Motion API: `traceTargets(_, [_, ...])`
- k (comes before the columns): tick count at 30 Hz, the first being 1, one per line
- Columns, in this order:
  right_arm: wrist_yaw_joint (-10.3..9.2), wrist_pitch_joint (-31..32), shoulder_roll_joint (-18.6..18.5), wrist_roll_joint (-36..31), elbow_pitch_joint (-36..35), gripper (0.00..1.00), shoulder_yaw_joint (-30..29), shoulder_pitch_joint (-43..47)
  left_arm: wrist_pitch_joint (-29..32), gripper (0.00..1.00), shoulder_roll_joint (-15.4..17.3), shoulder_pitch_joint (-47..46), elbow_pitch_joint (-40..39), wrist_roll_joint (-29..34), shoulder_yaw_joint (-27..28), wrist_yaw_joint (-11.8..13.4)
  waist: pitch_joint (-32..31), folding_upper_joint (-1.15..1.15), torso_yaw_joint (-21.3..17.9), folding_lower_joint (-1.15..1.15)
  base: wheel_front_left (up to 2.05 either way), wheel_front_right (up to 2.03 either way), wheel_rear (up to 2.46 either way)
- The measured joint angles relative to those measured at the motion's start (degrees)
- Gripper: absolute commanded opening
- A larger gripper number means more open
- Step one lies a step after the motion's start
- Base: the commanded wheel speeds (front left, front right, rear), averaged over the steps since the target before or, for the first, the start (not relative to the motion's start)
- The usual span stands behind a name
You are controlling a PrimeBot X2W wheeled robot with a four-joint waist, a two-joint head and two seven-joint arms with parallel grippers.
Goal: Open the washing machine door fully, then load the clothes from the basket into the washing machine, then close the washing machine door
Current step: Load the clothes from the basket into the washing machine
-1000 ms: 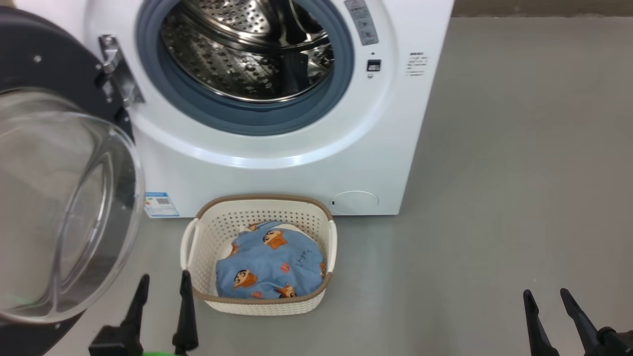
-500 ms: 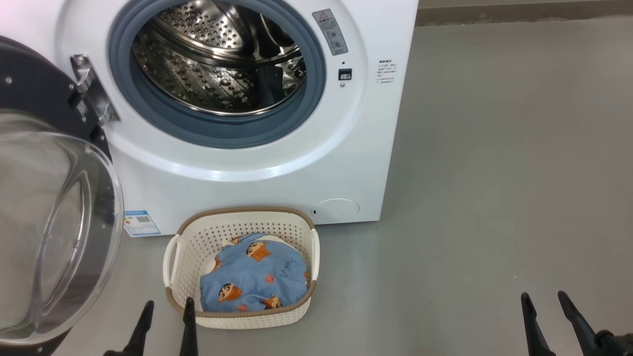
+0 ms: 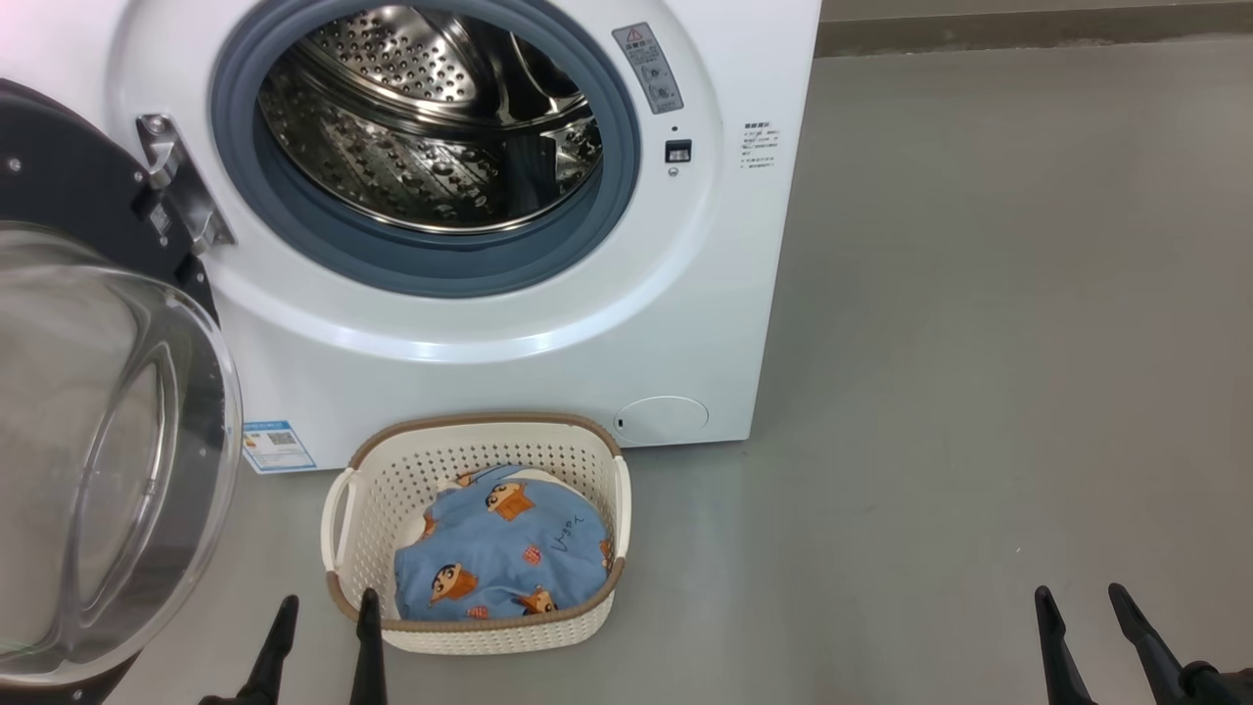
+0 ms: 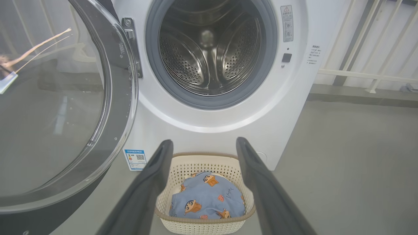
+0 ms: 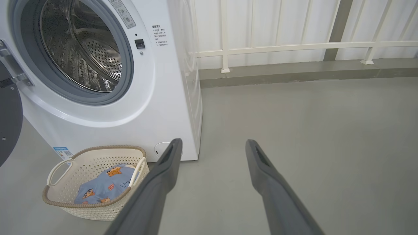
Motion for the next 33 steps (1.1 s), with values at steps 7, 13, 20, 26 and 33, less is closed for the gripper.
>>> traceTargets(7, [0.00,0.00,0.05,0.00,-0.07,1.00,-0.16,0.00,0.00,1.00,0.00,-0.01,0.22,0.52,-0.09,0.00,-0.09,0.00,0.45,0.00,0.00,0.00,0.00])
traceTargets(13, [0.00,0.00,0.11,0.00,-0.07,1.00,-0.16,0.00,0.00,1.00,0.01,-0.01,0.32,0.93,-0.26,0.43,0.00,0.00,0.86,0.00,0.00,0.00,0.00])
traceTargets(20, [0.00,0.00,0.24,0.00,-0.04,1.00,-0.16,0.00,0.00,1.00,0.01,-0.02,0.33,1.01,-0.37,0.65,0.11,0.00,1.16,0.00,0.00,0.00,0.00])
traceTargets(26, [0.00,0.00,0.31,0.09,-0.03,1.00,-0.13,-0.01,0.00,1.00,0.02,-0.03,0.38,1.59,-0.69,0.68,0.32,0.00,1.29,0.00,0.00,0.00,0.00])
traceTargets(33, [0.00,0.00,0.52,0.10,0.08,1.00,-0.04,-0.02,0.00,1.00,0.02,-0.04,0.51,1.93,-0.69,0.68,0.40,0.00,1.29,0.00,0.00,0.00,0.00])
